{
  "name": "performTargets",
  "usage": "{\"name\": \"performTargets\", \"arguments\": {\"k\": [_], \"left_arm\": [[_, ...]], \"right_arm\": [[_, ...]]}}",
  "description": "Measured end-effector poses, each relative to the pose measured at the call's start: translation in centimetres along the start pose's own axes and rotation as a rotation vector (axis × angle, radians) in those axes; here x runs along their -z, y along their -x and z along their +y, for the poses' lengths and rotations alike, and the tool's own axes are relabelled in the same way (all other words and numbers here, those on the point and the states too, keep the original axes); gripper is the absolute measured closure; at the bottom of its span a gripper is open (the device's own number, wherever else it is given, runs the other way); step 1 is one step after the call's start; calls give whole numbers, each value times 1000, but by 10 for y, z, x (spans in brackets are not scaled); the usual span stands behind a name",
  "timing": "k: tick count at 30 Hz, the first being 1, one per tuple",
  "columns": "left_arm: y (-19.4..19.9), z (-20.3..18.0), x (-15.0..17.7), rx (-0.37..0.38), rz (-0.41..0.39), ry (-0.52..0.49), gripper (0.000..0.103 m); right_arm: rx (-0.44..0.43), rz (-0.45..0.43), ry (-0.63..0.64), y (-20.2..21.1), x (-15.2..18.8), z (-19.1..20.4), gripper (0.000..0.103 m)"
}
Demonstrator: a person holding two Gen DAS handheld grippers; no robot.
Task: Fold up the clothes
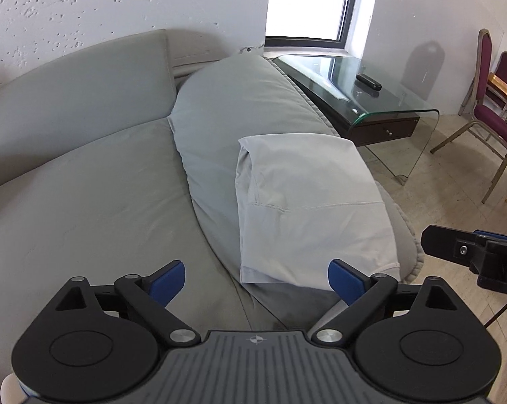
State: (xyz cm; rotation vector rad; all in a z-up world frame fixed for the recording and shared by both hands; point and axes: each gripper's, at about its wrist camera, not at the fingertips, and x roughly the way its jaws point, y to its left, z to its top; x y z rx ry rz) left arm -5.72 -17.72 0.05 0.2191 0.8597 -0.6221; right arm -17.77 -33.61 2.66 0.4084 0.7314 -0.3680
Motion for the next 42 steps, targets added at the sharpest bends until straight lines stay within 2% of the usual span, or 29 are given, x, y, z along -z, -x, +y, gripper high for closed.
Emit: {"name": "performTargets", "arguments": {"k": [7, 12, 25, 42], "left_arm": [[25, -16, -6, 31, -19, -43, 7], [33, -26, -8, 31, 2, -22, 7], [18, -32, -5, 26, 38, -27, 8], [10, -30, -3, 10, 42, -35, 7]], "right_arm": [[40, -11, -11, 32, 4, 0, 19], [75, -23, -5, 43, 7, -4, 18], [108, 3, 16, 35, 10, -7, 18], [119, 11, 56, 27, 10, -2, 18]]}}
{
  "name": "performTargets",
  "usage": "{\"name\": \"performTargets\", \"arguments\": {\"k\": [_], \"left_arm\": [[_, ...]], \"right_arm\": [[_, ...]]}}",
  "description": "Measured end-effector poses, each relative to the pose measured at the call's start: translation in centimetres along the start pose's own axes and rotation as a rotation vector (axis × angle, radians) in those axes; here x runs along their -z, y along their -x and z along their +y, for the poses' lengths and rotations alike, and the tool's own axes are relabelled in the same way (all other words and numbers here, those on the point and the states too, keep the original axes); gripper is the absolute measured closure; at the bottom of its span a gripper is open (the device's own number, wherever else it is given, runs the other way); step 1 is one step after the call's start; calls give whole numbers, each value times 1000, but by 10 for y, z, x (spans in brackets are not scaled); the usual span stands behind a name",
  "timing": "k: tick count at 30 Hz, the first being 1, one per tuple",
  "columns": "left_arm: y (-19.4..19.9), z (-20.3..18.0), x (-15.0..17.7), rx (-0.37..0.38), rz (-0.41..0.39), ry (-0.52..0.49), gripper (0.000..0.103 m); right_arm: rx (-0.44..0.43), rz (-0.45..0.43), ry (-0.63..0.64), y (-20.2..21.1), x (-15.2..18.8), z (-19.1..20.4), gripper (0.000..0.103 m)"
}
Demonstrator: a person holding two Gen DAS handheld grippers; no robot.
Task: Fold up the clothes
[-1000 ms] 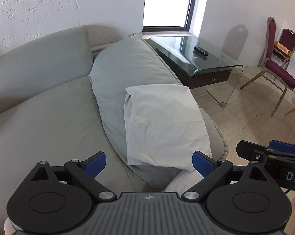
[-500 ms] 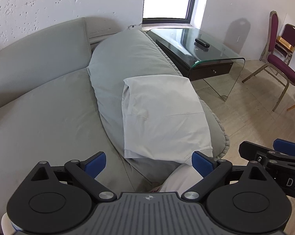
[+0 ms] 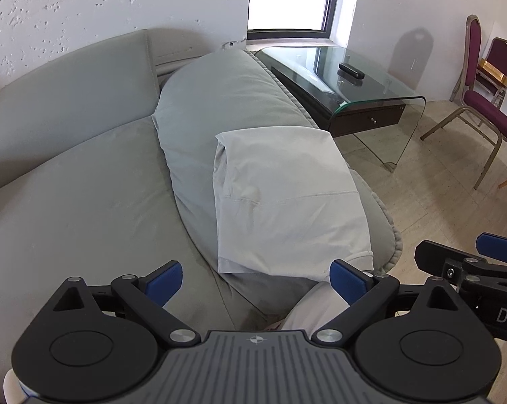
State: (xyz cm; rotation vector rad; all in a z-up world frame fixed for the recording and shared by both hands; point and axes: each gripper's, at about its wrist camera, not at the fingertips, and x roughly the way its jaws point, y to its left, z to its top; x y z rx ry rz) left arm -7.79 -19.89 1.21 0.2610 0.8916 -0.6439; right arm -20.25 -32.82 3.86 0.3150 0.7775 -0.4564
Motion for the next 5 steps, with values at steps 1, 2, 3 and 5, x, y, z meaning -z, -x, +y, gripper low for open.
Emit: {"name": "performTargets", "arguments": {"k": [1, 2, 3, 5], "left_arm": [[-1, 1, 0, 4, 4, 0, 7], [-1, 1, 0, 6, 5, 0, 7], [-1, 2, 1, 4, 2, 3, 6], [-1, 3, 2, -10, -11, 6, 4]], "right_arm": [[-5, 2, 0, -1, -1, 0, 18], [-9, 4, -3, -2, -1, -1, 18], [-14, 6, -6, -2, -1, -1, 18], [-17, 6, -9, -4, 0, 0, 18]]}}
